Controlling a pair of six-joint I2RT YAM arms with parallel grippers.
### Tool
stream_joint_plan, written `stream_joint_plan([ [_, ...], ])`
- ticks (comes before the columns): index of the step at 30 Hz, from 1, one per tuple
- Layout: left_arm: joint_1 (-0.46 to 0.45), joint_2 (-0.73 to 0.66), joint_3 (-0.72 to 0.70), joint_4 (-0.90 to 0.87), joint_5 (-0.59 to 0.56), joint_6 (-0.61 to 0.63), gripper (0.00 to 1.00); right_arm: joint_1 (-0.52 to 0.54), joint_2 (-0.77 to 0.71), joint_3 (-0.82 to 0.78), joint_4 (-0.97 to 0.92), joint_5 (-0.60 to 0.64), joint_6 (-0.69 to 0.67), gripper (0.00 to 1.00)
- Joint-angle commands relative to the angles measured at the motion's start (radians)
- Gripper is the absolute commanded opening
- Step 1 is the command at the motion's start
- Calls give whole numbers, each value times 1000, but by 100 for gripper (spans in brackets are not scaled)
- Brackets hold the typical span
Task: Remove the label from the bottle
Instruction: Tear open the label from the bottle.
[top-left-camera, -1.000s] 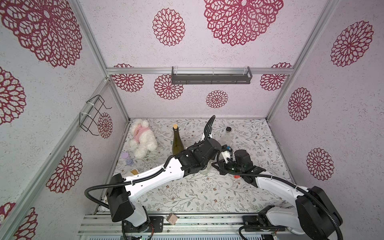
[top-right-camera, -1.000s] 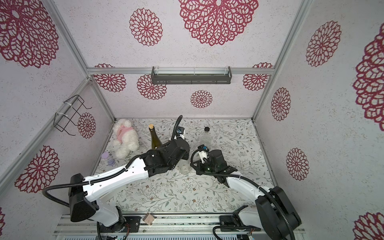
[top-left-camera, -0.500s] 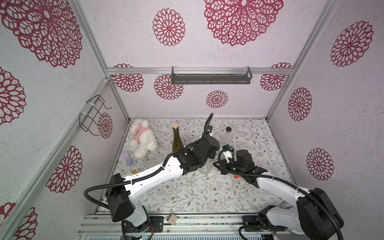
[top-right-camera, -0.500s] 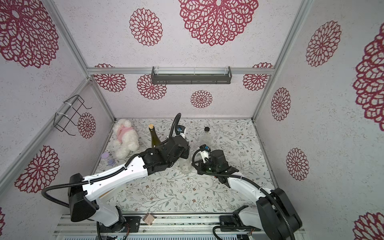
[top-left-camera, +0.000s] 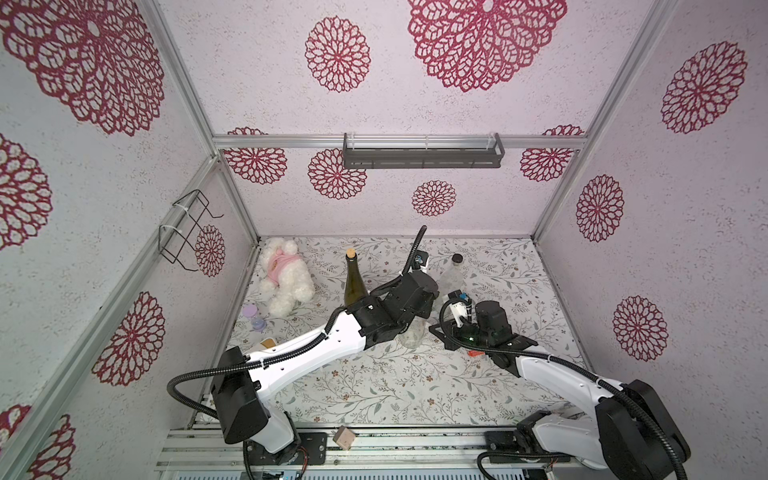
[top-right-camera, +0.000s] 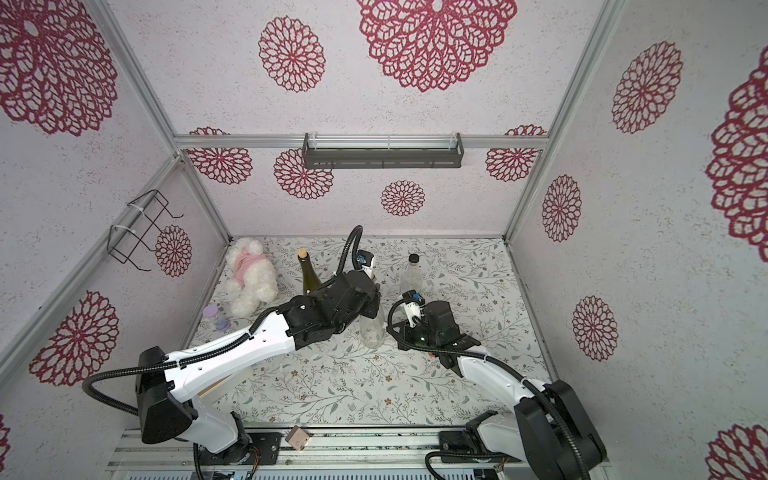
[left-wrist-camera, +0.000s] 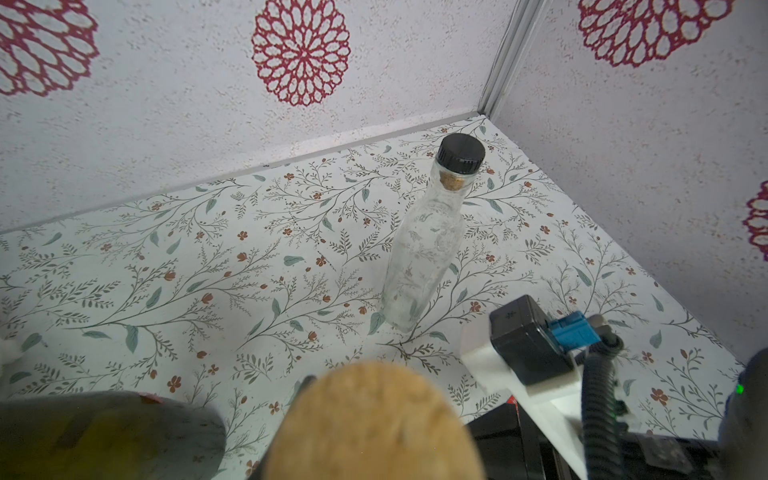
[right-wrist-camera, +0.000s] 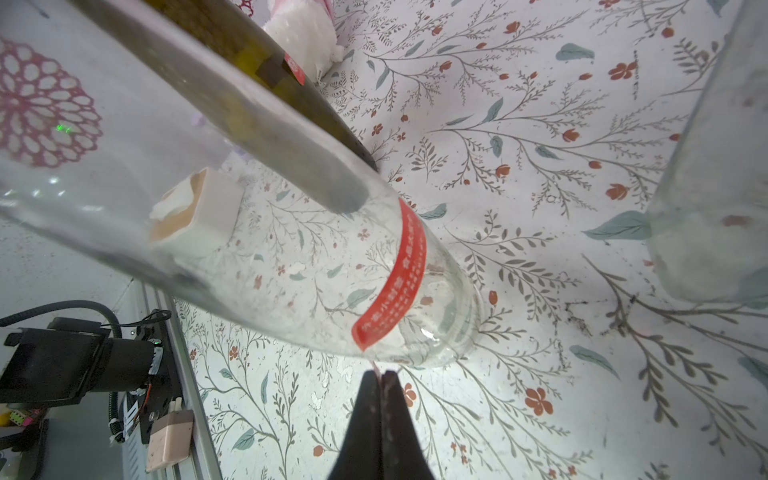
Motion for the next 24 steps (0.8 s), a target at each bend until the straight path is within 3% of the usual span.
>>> stream_joint_plan([
  [1, 9, 0, -11, -34, 36, -7, 28, -10, -34, -6, -5, 5, -20, 0],
  [24, 9, 6, 15, -74, 22, 20, 27, -31, -20, 1, -20, -17, -40, 0],
])
